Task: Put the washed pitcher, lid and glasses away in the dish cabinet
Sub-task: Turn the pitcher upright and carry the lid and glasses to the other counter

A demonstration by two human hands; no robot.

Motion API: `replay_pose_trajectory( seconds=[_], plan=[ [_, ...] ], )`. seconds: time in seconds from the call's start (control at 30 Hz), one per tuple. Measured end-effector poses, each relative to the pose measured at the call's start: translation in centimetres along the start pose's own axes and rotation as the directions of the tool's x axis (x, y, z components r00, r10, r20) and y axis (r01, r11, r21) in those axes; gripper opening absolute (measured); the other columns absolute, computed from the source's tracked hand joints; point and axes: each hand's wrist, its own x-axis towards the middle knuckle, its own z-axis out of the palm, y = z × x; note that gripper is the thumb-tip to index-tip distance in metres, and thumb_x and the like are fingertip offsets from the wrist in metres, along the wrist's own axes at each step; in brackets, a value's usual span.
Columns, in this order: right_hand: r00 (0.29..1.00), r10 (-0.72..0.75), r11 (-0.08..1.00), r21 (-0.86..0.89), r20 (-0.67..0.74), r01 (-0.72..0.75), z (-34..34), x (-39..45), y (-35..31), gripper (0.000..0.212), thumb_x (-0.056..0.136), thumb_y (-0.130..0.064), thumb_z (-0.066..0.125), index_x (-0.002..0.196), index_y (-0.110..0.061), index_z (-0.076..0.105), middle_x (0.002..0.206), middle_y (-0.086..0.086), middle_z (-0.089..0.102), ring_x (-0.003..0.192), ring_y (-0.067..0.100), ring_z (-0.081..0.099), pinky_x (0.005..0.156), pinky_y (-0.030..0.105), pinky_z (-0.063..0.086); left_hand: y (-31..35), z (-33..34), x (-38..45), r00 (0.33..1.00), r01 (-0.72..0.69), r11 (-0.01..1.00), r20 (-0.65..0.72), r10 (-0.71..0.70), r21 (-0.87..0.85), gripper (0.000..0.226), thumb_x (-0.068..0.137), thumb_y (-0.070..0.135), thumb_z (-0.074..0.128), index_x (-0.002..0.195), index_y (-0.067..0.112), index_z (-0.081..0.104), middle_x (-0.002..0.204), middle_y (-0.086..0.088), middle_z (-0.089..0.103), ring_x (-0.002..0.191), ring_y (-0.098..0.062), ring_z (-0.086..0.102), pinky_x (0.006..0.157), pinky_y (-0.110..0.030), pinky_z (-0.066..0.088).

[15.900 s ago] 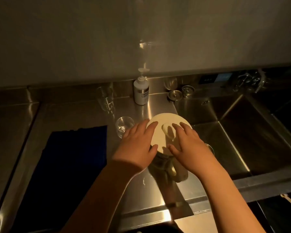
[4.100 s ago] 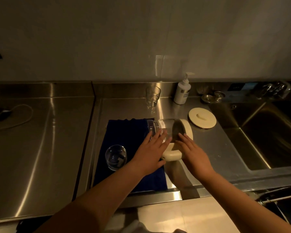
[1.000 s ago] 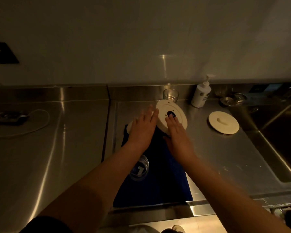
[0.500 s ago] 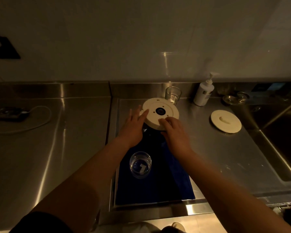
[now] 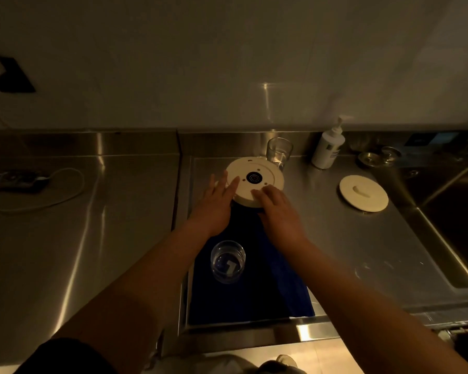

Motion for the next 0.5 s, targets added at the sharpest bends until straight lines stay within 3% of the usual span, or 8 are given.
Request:
replay_pose_trajectory(
  seconds=[0.07, 0.17, 0.3, 0.43, 0.5],
  plan=[
    [0.997, 0.066, 0.991, 0.118, -0.050, -0.060, 0.2, -1.7, -0.3, 0.058, 0.080, -0.004, 0.068, 0.134, -0.006, 0.047, 0.139, 0.017, 0.044, 0.129, 0.029, 0.040, 0.105, 0.031, 0.028, 0.5, 0.2, -1.1, 0.997, -0.052, 0.994, -0.055, 0.057, 0.091, 0.074, 0.098, 0.028, 0.042, 0.150, 0.026, -0.011, 0.156, -0.004, -0.023, 0.144, -0.026, -0.019, 0.117, -0.046, -0.003],
    [0.992, 0.112, 0.952, 0.290, -0.051, -0.093, 1.4, -5.9, -0.6, 0.057, 0.081, 0.003, 0.061, 0.136, -0.006, 0.044, 0.141, 0.012, 0.042, 0.132, 0.021, 0.036, 0.109, 0.031, 0.030, 1.8, 1.5, -3.7, 0.983, -0.142, 0.986, -0.108, 0.151, 0.085, 0.071, 0.098, 0.039, 0.039, 0.151, 0.023, -0.007, 0.157, -0.003, -0.020, 0.143, -0.021, -0.021, 0.119, -0.045, -0.004],
    [0.993, -0.021, 0.962, 0.271, 0.120, -0.012, 4.1, -10.1, -0.7, 0.061, 0.082, 0.000, 0.058, 0.140, -0.008, 0.039, 0.145, 0.011, 0.039, 0.134, 0.019, 0.034, 0.110, 0.034, 0.033, 2.7, 4.3, -6.7, 0.964, -0.267, 0.955, 0.028, 0.266, 0.129, 0.070, 0.098, 0.046, 0.034, 0.151, 0.024, -0.007, 0.156, 0.001, -0.021, 0.143, -0.017, -0.022, 0.118, -0.041, -0.006],
    [0.979, -0.054, 0.961, 0.276, 0.195, -0.002, 5.6, -11.6, -1.4, 0.060, 0.086, -0.007, 0.052, 0.143, -0.010, 0.033, 0.147, 0.011, 0.037, 0.135, 0.019, 0.033, 0.111, 0.033, 0.031, 2.0, 6.2, -8.0, 0.971, -0.210, 0.970, 0.147, 0.191, 0.126, 0.075, 0.097, 0.049, 0.036, 0.151, 0.023, -0.009, 0.157, 0.000, -0.019, 0.144, -0.018, -0.020, 0.119, -0.046, -0.002],
    [0.977, -0.037, 0.960, 0.279, 0.211, -0.024, 5.8, -12.0, -1.9, 0.059, 0.090, -0.010, 0.051, 0.145, -0.013, 0.030, 0.148, 0.009, 0.036, 0.135, 0.017, 0.032, 0.112, 0.026, 0.025, 1.5, 6.6, -8.5, 0.973, -0.169, 0.979, 0.178, 0.147, 0.115, 0.075, 0.097, 0.047, 0.038, 0.151, 0.025, -0.008, 0.157, -0.001, -0.019, 0.144, -0.020, -0.018, 0.119, -0.045, 0.000]
  ],
)
